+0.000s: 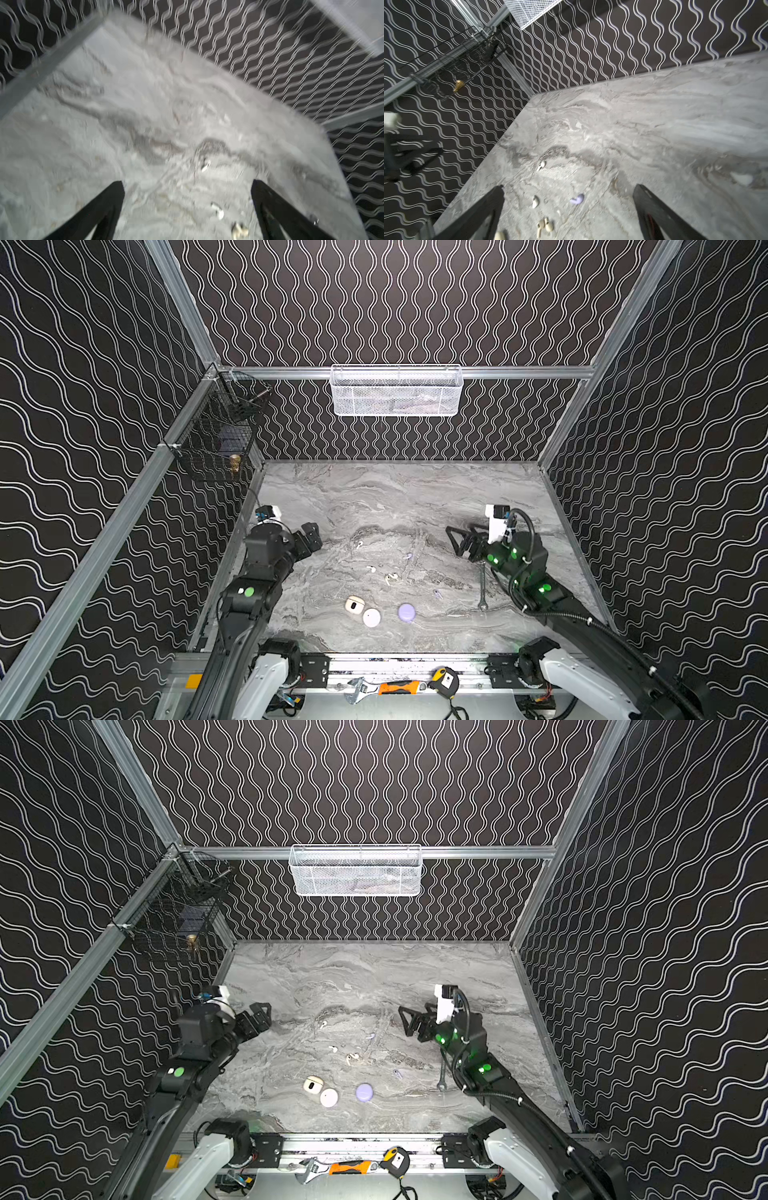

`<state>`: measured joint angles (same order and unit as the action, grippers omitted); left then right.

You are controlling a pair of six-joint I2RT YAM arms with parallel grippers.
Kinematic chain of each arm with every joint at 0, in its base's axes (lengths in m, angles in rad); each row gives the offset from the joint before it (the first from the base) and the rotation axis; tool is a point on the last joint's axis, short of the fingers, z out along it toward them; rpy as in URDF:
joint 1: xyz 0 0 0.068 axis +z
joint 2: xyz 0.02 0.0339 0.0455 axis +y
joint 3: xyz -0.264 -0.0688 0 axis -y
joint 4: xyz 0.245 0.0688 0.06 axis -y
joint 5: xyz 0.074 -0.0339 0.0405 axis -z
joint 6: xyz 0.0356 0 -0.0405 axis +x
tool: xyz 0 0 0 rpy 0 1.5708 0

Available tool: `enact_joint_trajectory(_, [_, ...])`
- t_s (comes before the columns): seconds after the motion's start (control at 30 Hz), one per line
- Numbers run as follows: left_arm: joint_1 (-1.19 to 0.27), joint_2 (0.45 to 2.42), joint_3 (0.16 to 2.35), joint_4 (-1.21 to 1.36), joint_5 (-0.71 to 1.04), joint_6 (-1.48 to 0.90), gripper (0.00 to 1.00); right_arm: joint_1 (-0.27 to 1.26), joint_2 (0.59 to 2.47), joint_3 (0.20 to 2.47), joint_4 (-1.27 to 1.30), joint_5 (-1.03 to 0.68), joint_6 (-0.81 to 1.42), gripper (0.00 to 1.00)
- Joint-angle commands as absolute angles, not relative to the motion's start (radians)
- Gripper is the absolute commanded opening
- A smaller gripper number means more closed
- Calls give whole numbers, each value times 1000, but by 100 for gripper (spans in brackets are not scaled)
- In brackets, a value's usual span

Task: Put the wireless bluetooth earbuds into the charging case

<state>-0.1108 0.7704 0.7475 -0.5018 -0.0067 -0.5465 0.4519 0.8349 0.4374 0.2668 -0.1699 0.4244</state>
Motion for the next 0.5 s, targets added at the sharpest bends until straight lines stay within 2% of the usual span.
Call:
enact_joint_trajectory(0.0, [-130, 828, 741, -614, 46, -557, 97, 465, 782, 421, 198, -211, 541, 99])
enact_joint_trajectory(0.07, [-151, 841, 698, -574, 104, -566, 93, 495, 741, 431, 93, -227, 540, 99])
enact_joint_trajectory(0.17, [-184, 799, 580, -449, 195, -579, 94, 614, 640, 357, 84, -160, 552, 99])
enact_joint_trajectory(0.23, [-202, 790, 552, -461, 187, -571, 94, 689, 627, 327, 72, -137, 573, 97])
enact_joint_trajectory(0.33, [-245, 803, 527, -404, 201, -577, 91, 826, 697, 318, 77, -74, 582, 91])
enact_joint_trajectory(0.47, [-276, 880, 531, -377, 173, -528, 89, 1025, 901, 383, 58, 57, 546, 91])
